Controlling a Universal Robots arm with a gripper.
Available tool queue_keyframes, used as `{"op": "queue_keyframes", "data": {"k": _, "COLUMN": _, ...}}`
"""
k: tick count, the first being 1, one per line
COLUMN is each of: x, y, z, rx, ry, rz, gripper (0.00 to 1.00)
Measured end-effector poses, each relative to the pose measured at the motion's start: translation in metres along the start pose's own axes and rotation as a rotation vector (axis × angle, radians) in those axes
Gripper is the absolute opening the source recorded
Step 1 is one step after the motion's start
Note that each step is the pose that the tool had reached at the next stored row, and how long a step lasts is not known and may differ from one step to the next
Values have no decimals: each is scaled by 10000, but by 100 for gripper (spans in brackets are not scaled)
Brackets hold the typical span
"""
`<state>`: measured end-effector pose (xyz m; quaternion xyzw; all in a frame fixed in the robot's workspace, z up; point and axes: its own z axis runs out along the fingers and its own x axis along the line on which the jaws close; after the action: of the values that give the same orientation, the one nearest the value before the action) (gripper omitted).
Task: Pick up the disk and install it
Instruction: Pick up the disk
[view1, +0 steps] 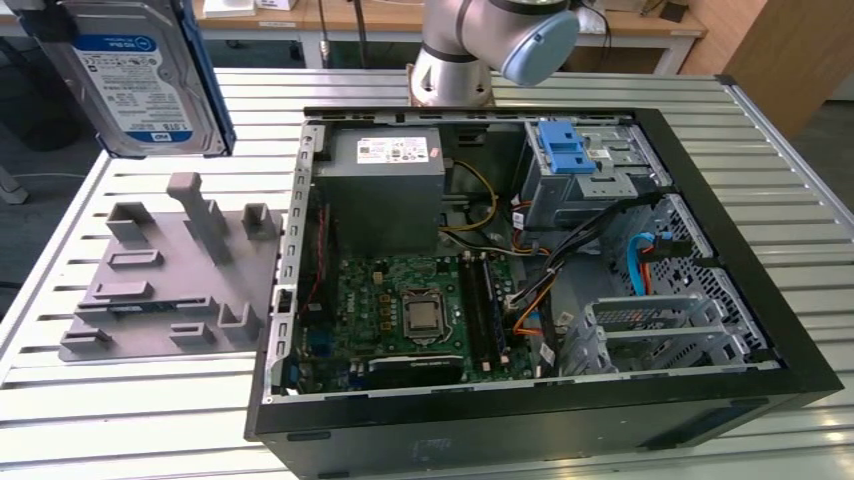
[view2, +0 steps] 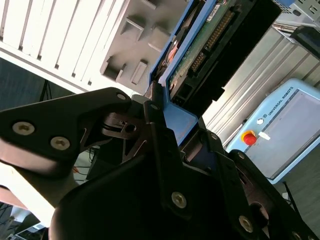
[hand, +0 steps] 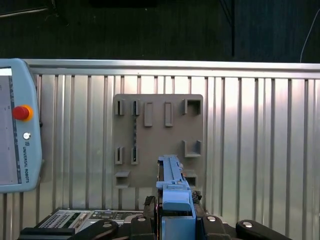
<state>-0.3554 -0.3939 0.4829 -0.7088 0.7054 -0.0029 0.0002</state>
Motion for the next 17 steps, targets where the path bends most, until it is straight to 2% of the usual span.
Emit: {"op": "queue_keyframes", "data": {"k": 17, "x": 130, "y": -188, "z": -8, "rx": 0, "ry": -17, "rz": 1, "gripper": 36}}
